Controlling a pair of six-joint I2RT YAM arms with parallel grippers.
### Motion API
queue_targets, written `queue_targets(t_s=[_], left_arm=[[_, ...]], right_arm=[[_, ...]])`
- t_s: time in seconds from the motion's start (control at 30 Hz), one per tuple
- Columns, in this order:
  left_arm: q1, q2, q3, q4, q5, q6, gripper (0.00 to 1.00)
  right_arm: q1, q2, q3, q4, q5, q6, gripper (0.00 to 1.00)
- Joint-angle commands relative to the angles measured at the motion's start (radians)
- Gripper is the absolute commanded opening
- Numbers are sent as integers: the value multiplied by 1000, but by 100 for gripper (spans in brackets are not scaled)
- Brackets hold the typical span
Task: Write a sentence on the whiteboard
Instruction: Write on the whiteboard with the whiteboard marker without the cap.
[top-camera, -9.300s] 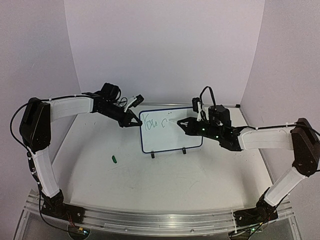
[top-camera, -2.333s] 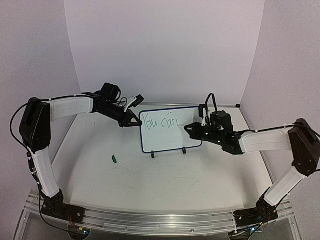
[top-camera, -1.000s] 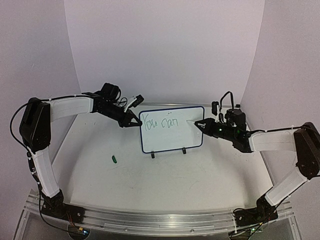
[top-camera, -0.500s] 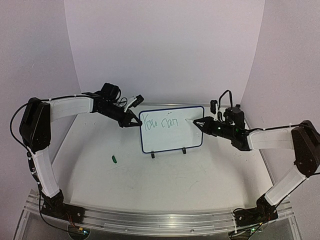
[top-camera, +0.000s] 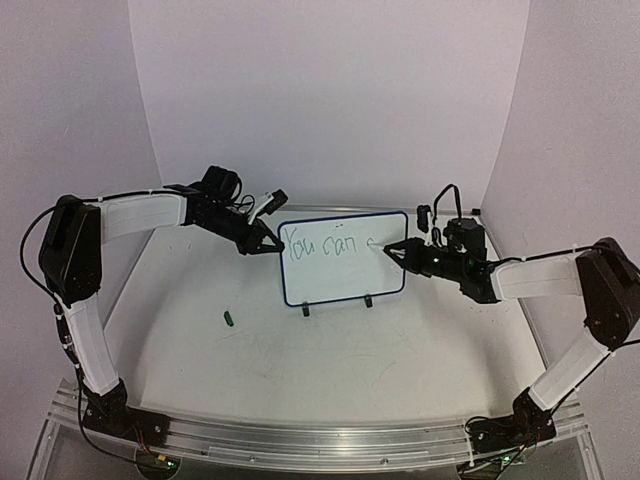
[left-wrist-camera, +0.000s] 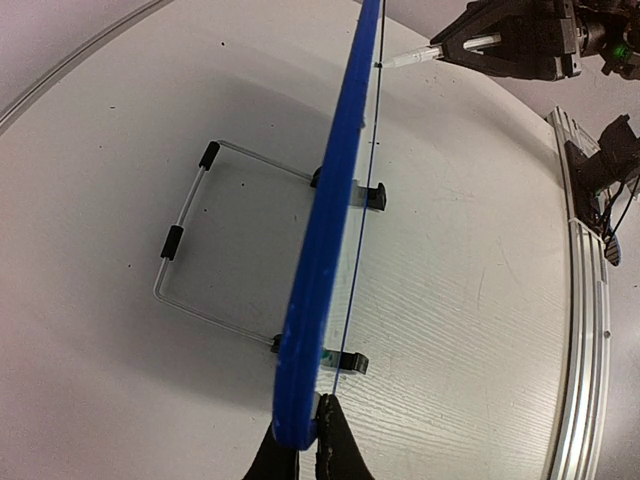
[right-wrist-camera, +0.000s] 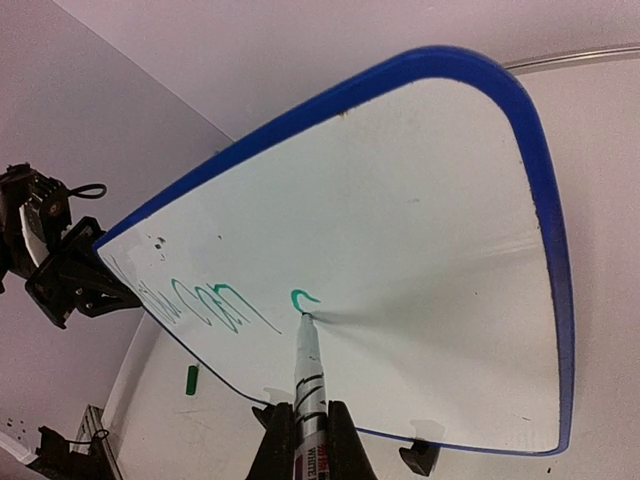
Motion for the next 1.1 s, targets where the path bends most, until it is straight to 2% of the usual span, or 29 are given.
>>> queue_targets(t_s=[0.0, 1.07], left_arm=[[12, -9, -11, -11, -136, 55, 0], [12, -9, -9, -9, -132, 54, 0]], right_arm=[[-7, -16, -6, -2, 51, -14, 0], [-11, -64, 100, -30, 101, -39, 0]])
